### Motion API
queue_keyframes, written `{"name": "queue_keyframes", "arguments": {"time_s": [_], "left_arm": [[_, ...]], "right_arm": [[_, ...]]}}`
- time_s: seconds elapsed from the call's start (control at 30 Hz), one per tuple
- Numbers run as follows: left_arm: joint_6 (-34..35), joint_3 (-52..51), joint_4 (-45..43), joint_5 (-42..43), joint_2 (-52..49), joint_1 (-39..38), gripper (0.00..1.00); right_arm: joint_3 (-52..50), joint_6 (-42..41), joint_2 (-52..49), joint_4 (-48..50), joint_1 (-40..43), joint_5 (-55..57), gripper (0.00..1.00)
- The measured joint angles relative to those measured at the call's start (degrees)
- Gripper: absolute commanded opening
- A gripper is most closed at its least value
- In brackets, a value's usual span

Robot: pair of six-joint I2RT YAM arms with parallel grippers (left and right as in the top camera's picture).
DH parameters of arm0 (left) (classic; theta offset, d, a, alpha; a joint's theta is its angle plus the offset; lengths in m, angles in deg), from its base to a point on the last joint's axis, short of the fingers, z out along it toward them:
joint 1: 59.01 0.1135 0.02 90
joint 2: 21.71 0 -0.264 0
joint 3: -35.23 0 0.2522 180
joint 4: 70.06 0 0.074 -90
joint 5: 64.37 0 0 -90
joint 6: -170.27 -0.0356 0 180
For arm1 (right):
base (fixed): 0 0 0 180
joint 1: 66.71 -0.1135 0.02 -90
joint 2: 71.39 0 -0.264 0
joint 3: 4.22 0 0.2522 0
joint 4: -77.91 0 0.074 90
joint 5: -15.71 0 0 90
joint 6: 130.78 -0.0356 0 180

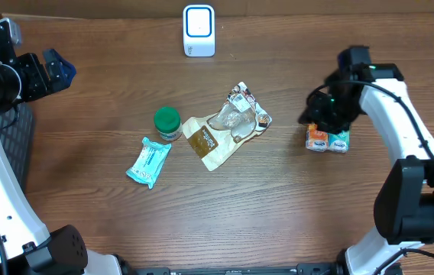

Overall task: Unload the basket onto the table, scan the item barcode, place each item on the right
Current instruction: 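Move the right gripper left toward the pouch, then lower the right gripper and grasp the pouch's top edge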

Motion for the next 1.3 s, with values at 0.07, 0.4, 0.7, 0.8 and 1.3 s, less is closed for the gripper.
{"name": "queue_keyframes", "arguments": {"time_s": [0.07, 0.4, 0.7, 0.8, 1.3], "left_arm": [[0.0, 0.0, 0.0, 0.0, 0.0, 0.0, 1.0], [0.0, 0.0, 0.0, 0.0, 0.0, 0.0, 0.99], [0.0, 0.0, 0.0, 0.0, 0.0, 0.0, 1.0], [0.0, 0.0, 0.0, 0.0, 0.0, 0.0, 1.0], [0.0, 0.0, 0.0, 0.0, 0.0, 0.0, 1.0]], "right_arm": [[0.0, 0.8, 0.0, 0.9, -3.0, -1.6, 0.5], [-2.3, 0.5, 0.0, 8.7, -14.4, -4.4, 0.49], [-15.0, -4.8, 0.0, 22.8, -18.4, -4.4, 0.43], [-18.3, -7.1, 0.0, 28.3, -20.1, -4.4, 0.43], [-26.9, -18.8, 0.0, 47.9, -21.7, 1.8, 0.37]]}}
